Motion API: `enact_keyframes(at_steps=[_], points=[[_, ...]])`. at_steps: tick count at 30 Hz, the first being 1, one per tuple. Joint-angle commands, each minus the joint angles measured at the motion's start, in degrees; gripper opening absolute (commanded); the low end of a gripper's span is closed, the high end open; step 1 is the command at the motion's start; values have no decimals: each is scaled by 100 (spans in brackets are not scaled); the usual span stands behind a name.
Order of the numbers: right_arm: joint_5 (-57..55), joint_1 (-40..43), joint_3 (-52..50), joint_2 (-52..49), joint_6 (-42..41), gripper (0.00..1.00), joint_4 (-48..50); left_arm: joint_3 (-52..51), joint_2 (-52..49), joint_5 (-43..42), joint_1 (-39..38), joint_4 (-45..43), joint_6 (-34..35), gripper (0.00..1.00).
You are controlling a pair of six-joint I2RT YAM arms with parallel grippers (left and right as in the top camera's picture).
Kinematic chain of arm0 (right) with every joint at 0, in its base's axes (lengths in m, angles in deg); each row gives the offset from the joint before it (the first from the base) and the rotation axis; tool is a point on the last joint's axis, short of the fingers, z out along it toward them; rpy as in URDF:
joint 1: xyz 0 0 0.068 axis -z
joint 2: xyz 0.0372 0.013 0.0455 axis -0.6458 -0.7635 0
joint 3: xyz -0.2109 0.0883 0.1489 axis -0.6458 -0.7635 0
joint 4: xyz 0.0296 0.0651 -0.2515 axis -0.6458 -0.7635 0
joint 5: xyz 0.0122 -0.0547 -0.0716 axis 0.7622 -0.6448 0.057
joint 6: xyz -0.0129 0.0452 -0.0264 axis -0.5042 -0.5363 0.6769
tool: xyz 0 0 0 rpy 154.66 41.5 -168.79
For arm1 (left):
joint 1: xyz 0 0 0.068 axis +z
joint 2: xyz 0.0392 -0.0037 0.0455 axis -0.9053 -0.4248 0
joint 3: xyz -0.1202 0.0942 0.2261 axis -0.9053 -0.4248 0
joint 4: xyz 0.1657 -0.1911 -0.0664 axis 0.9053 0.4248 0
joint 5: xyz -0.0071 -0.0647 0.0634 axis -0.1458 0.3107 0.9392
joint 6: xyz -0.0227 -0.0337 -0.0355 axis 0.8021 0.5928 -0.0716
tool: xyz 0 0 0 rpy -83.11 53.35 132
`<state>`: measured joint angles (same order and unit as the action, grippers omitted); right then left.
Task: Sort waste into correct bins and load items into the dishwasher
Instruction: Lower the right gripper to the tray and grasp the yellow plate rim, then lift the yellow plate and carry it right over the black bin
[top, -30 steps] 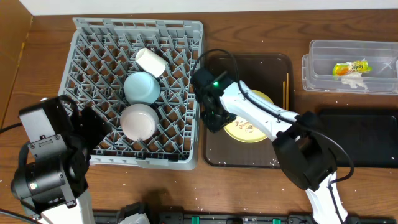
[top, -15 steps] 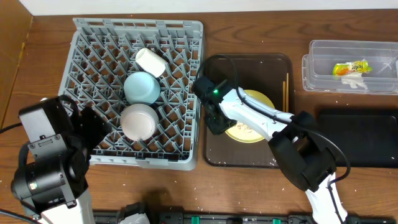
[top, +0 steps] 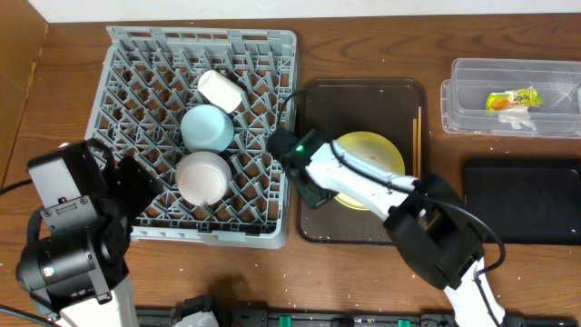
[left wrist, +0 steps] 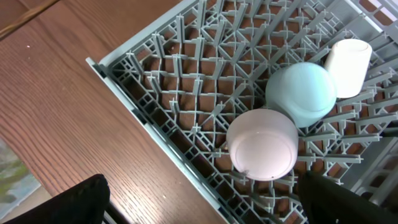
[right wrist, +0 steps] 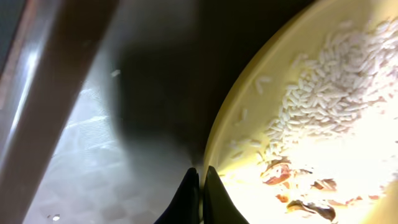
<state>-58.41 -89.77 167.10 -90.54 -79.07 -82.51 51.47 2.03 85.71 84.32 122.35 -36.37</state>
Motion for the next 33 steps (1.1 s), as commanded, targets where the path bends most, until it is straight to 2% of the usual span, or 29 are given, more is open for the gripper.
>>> enact_keyframes(at_steps=[1, 15, 25, 29, 33], points=[[-555, -238, 234, -39, -212, 1, -192, 61, -7, 63, 24, 11, 72, 98], [-1792, -577, 1145, -39, -715, 1, -1226, 61, -7, 63, 24, 13, 72, 98], [-1915, -474, 1388, -37, -2081, 1, -1928, 61, -7, 63, 24, 13, 72, 98], [-2011, -225, 1650, -35, -3069, 1, -2387, 61, -7, 63, 24, 13, 72, 98], [-2059, 120, 1939, 33, -3530, 1, -2767, 61, -7, 63, 24, 11, 72, 98]])
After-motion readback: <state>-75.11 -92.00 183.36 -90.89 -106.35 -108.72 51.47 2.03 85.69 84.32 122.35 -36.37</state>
